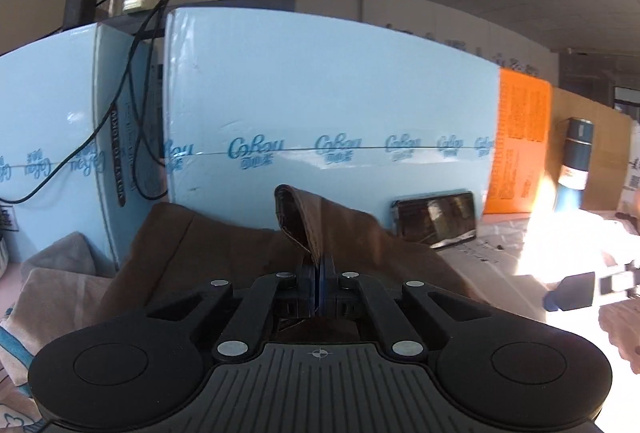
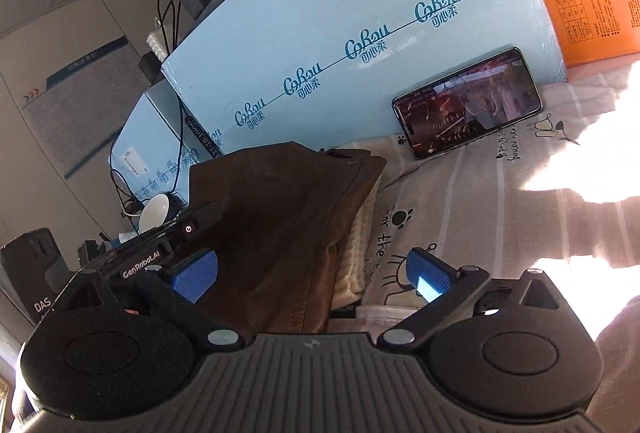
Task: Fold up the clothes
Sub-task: 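Grasp the brown leather garment edge with the left gripper while the right gripper grasps another edge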
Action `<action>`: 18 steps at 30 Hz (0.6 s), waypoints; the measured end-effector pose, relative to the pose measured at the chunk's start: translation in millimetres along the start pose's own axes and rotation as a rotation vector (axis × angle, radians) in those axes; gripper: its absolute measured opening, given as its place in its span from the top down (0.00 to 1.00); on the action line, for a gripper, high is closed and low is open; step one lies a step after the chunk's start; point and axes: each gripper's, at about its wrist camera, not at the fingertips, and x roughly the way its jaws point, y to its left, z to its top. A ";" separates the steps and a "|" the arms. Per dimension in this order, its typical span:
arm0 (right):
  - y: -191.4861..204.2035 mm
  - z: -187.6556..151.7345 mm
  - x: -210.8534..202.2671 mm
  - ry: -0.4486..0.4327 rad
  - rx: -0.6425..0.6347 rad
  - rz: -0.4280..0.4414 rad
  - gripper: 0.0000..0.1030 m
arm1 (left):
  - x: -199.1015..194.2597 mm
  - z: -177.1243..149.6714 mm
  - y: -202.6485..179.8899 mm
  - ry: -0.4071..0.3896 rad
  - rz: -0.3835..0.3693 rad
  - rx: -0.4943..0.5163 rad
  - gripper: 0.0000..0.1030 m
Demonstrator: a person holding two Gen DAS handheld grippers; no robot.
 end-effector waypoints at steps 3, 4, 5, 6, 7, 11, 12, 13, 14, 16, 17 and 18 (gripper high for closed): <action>4.7 3.4 2.5 0.016 0.034 0.043 0.00 | -9.8 -8.2 -33.2 0.020 -0.036 0.117 0.99; 7.9 4.8 5.1 0.027 0.040 0.047 0.00 | -10.1 -11.8 -37.8 0.034 -0.043 0.129 0.99; 13.7 5.9 7.9 0.026 0.030 0.047 0.00 | -10.1 -15.5 -40.1 0.050 -0.048 0.130 0.99; 18.0 6.9 10.1 0.020 0.027 0.052 0.00 | -10.2 -19.2 -42.4 0.066 -0.053 0.131 0.99; 21.4 7.6 12.6 0.020 0.031 0.063 0.00 | -10.2 -22.9 -44.7 0.082 -0.059 0.133 0.99; 34.6 9.2 35.3 0.054 0.046 0.017 0.00 | -12.9 -30.7 -45.3 0.092 -0.068 0.137 0.99; 35.4 9.1 42.6 0.052 0.064 -0.006 0.00 | -14.3 -31.8 -45.0 0.091 -0.071 0.134 0.99; 35.5 9.6 50.8 0.052 0.079 -0.026 0.01 | -15.3 -32.7 -44.7 0.091 -0.072 0.131 0.99; 35.6 10.1 59.1 0.051 0.093 -0.046 0.05 | -16.0 -33.3 -44.3 0.091 -0.074 0.131 0.99; 33.6 10.1 70.6 0.051 0.107 -0.098 0.32 | -21.5 -34.5 -43.8 0.083 -0.081 0.135 0.94; 32.0 9.3 75.0 0.056 0.108 -0.121 0.59 | -26.2 -33.4 -41.3 0.074 -0.089 0.122 0.92; 30.3 8.5 79.5 0.061 0.109 -0.144 0.67 | -32.3 -31.8 -36.4 0.062 -0.106 0.095 0.88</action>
